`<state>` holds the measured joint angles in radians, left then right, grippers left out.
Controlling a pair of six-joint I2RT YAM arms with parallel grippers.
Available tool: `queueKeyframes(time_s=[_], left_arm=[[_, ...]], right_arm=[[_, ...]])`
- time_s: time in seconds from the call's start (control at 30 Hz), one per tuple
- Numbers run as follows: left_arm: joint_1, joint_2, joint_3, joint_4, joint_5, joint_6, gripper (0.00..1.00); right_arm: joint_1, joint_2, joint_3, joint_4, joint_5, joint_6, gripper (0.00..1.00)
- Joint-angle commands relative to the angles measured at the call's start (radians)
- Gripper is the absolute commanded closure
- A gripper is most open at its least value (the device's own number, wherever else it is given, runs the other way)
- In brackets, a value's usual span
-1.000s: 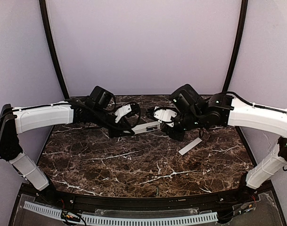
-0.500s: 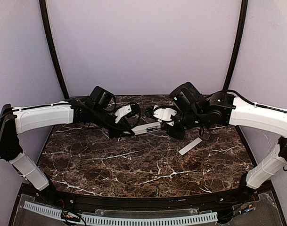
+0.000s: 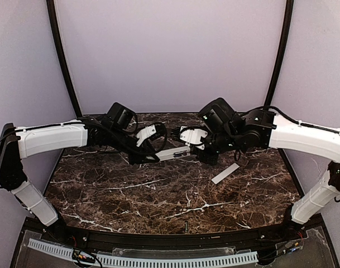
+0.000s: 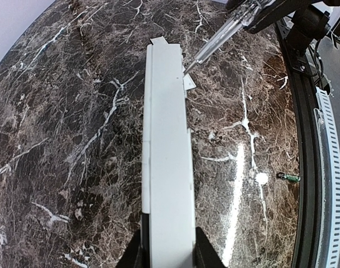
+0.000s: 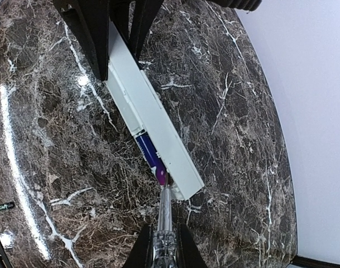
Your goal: Unload the batteries from the remote control
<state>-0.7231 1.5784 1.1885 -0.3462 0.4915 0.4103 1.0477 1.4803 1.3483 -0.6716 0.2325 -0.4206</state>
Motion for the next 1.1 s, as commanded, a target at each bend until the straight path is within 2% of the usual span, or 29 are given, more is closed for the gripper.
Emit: queueKeyframes(time_s=[0.0, 0.63, 1.07], left_arm=[[-0.008, -0.007, 0.022, -0.005, 0.040, 0.008, 1.00], [-0.021, -0.021, 0.002, 0.008, 0.022, 0.030, 1.00], [-0.021, 0.034, 0.007, 0.019, 0.019, 0.008, 1.00]], right_arm=[[0.008, 0.025, 0.027, -0.006, 0.022, -0.017, 1.00], [0.008, 0.107, 0.054, -0.023, 0.056, -0.051, 1.00], [0.009, 0.101, -0.010, 0.041, 0.047, -0.021, 1.00]])
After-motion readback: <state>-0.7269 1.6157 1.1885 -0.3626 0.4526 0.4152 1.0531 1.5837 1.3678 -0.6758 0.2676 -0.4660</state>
